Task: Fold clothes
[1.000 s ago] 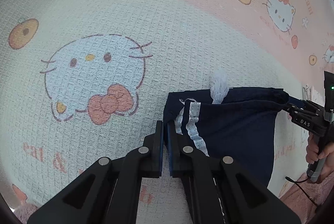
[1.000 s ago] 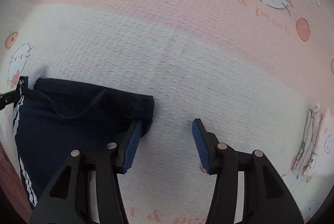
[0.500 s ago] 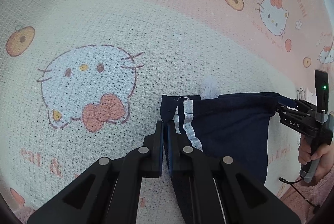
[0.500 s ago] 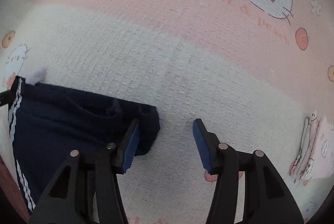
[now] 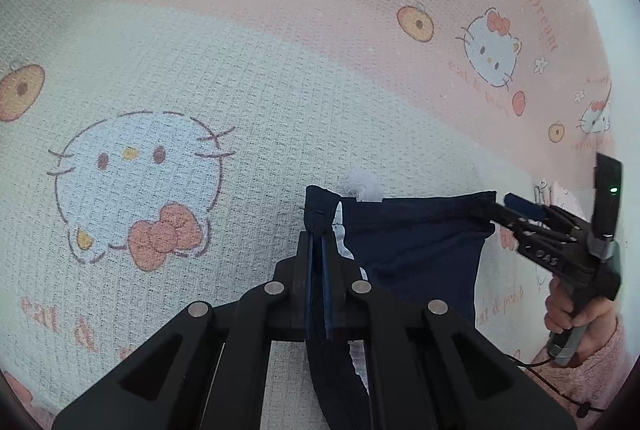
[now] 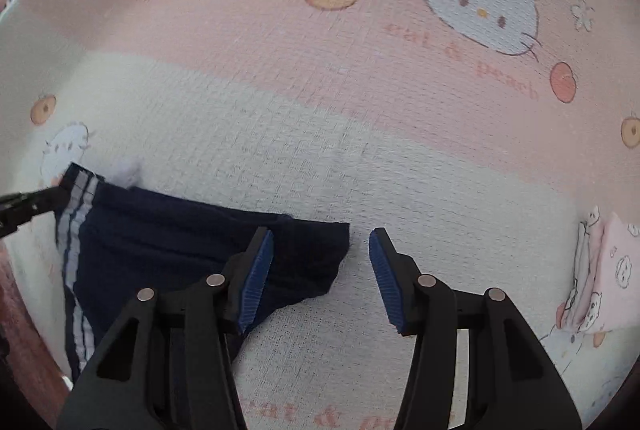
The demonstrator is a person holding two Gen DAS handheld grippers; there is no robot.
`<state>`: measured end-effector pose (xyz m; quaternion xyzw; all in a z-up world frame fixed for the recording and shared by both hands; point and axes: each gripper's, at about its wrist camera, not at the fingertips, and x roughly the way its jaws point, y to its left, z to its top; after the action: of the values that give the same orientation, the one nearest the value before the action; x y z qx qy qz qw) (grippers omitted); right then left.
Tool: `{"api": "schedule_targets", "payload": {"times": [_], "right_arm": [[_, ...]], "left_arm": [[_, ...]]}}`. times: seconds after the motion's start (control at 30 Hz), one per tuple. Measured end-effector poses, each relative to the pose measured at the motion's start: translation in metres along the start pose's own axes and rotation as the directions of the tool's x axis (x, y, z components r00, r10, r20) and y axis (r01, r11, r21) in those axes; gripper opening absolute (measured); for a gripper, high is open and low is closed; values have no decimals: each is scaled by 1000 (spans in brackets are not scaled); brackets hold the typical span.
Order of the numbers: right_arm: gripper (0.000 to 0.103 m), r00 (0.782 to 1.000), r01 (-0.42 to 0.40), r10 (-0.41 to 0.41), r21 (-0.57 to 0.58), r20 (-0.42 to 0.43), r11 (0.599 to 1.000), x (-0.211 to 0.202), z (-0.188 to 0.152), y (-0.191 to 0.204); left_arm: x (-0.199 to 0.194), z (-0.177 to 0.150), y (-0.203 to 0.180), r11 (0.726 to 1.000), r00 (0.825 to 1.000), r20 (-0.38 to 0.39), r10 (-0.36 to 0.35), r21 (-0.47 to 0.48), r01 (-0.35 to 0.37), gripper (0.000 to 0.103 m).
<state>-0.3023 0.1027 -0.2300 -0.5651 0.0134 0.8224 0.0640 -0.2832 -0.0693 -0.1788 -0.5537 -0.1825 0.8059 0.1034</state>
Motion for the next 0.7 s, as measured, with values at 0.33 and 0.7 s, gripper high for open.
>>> {"api": "schedule_targets", "payload": {"times": [0.33, 0.7], "right_arm": [[49, 999, 26, -17, 251, -37, 968, 20, -1, -55], [25, 994, -77, 92, 224, -57, 972, 40, 5, -47]], "left_arm": [[6, 9, 31, 977, 993, 11, -122, -173, 122, 24], [55, 9, -23, 999, 994, -104, -16, 49, 21, 4]]}}
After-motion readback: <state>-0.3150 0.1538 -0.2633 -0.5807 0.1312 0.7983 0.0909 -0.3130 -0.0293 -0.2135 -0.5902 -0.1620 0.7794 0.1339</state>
